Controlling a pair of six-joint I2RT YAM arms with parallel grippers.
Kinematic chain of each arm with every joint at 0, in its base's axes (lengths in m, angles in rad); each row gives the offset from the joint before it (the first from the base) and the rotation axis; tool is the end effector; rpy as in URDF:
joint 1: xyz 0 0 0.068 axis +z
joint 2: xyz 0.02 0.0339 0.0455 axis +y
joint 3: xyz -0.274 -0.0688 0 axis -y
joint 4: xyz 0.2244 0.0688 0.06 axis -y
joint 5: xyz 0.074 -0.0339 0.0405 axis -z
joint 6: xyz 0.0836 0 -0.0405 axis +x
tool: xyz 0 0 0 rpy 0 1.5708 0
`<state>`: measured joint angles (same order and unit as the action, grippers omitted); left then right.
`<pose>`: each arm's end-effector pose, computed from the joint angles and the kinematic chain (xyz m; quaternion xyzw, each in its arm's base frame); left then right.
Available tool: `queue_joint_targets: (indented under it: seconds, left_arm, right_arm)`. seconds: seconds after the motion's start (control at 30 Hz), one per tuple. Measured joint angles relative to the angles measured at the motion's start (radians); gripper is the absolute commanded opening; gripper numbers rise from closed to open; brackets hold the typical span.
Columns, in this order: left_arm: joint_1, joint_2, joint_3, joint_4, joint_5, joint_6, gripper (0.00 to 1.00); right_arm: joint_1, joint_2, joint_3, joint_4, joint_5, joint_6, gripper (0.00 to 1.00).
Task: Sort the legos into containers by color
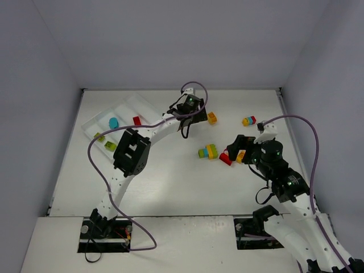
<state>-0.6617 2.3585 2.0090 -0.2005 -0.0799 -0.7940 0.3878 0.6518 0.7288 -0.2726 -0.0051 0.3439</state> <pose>0.4615 -0.3509 0.2041 -0.0771 0.8687 -0.2987 0.3876 0.1627 0.0669 0.3262 -0.0186 0.7725 0.2289 0.5920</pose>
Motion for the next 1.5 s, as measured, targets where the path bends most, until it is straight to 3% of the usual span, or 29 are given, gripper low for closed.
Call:
queue_joint_targets:
  seconds: [0.27, 0.57, 0.77, 1.03, 1.33, 1.5]
  left_arm:
    - [0.025, -0.279, -0.148, -0.092, -0.071, 0.120, 0.71]
    - [0.212, -0.725, -0.259, -0.247, -0.047, 0.276, 0.71]
    - [0.352, -0.977, -0.530, -0.307, -0.006, 0.405, 0.71]
    - [0.356, -1.223, -0.817, -0.299, 0.030, 0.557, 0.71]
    - [0.356, -1.280, -0.889, -0.265, 0.039, 0.609, 0.71]
    - [0.356, -1.268, -0.889, -0.264, 0.038, 0.611, 0.71]
  right_arm:
    - [0.000, 0.225, 0.075, 0.093, 0.045, -0.060, 1.00]
    - [-0.009, 0.764, 0.266, 0.325, 0.021, -0.285, 0.94]
    - [-0.067, 1.071, 0.402, 0.410, -0.085, -0.342, 0.90]
    - [-0.101, 1.342, 0.650, 0.442, -0.120, -0.397, 0.82]
    - [-0.125, 1.481, 0.757, 0.433, -0.163, -0.430, 0.58]
    - [-0.127, 1.490, 0.757, 0.411, -0.166, -0.447, 0.29]
